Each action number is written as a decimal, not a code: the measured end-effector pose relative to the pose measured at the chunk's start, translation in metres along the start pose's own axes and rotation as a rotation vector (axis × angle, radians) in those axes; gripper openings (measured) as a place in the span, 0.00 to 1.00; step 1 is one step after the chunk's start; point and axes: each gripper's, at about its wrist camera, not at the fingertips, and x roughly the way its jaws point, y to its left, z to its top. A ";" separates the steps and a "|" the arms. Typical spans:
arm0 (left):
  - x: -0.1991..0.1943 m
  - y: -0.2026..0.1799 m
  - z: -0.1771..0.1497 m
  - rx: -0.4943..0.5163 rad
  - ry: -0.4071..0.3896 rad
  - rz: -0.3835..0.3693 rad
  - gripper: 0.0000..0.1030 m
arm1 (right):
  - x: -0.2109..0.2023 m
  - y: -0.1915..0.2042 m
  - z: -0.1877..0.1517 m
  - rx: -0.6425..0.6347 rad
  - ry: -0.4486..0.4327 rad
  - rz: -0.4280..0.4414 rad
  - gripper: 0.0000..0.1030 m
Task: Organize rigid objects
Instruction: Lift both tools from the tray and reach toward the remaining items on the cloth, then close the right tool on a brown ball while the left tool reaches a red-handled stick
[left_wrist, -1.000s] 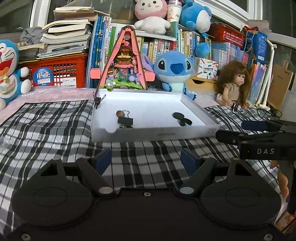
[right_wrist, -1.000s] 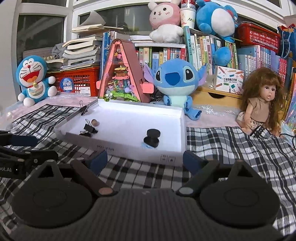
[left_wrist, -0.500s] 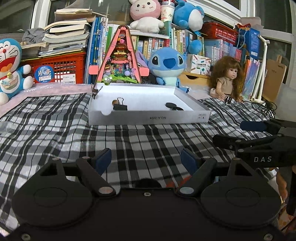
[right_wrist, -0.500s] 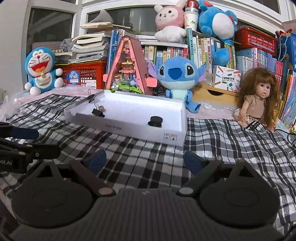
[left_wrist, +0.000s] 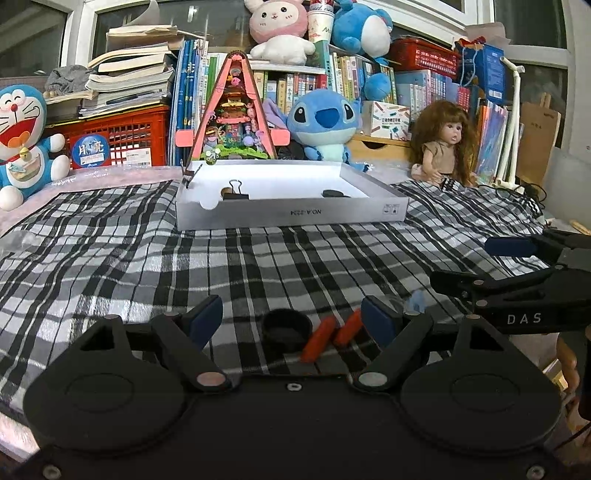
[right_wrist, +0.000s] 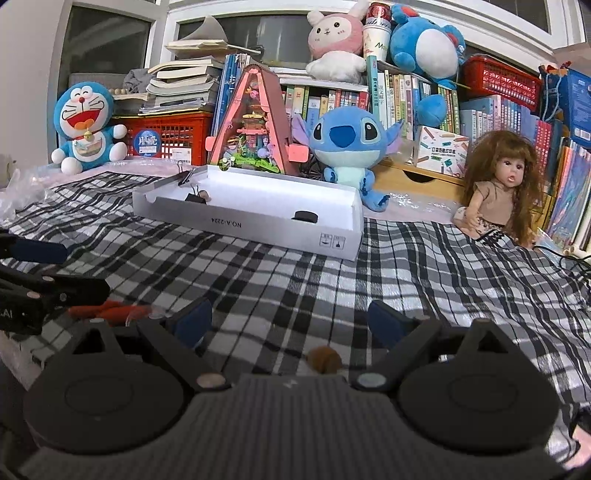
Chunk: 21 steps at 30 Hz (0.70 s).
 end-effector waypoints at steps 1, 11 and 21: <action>-0.001 -0.001 -0.002 0.000 0.002 0.000 0.78 | -0.002 0.001 -0.003 -0.005 -0.002 -0.004 0.93; -0.006 -0.001 -0.013 -0.008 0.019 -0.010 0.65 | -0.006 0.003 -0.016 -0.018 0.003 -0.022 0.93; -0.007 -0.006 -0.017 0.012 0.034 -0.052 0.23 | -0.004 -0.003 -0.018 0.002 0.031 -0.029 0.71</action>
